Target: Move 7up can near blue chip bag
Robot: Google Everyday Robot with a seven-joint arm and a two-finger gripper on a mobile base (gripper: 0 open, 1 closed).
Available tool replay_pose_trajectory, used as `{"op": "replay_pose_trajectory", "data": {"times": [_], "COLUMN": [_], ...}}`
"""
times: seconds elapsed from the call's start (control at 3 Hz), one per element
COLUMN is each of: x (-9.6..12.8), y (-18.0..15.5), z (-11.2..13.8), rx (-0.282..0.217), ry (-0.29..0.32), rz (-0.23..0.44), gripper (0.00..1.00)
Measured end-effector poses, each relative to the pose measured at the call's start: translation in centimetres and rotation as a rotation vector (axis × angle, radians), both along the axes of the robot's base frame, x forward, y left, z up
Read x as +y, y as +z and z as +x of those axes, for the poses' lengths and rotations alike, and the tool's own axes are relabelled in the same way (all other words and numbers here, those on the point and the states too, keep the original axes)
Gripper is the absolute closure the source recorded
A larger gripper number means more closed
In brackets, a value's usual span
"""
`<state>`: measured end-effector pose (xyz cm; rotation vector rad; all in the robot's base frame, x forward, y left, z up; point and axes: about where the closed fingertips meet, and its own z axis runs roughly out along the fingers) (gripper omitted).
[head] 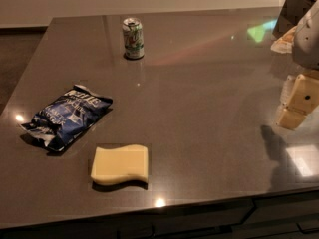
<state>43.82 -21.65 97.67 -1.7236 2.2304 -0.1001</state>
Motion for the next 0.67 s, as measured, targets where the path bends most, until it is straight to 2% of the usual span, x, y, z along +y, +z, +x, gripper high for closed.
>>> {"op": "replay_pose_trajectory", "data": {"times": [0.33, 0.67], "x": [0.0, 1.6], "y": [0.0, 0.0], "z": [0.0, 4.3], "rx": [0.0, -0.025], "ry": [0.0, -0.024], "rz": [0.0, 0.091], "gripper": [0.0, 0.0]}}
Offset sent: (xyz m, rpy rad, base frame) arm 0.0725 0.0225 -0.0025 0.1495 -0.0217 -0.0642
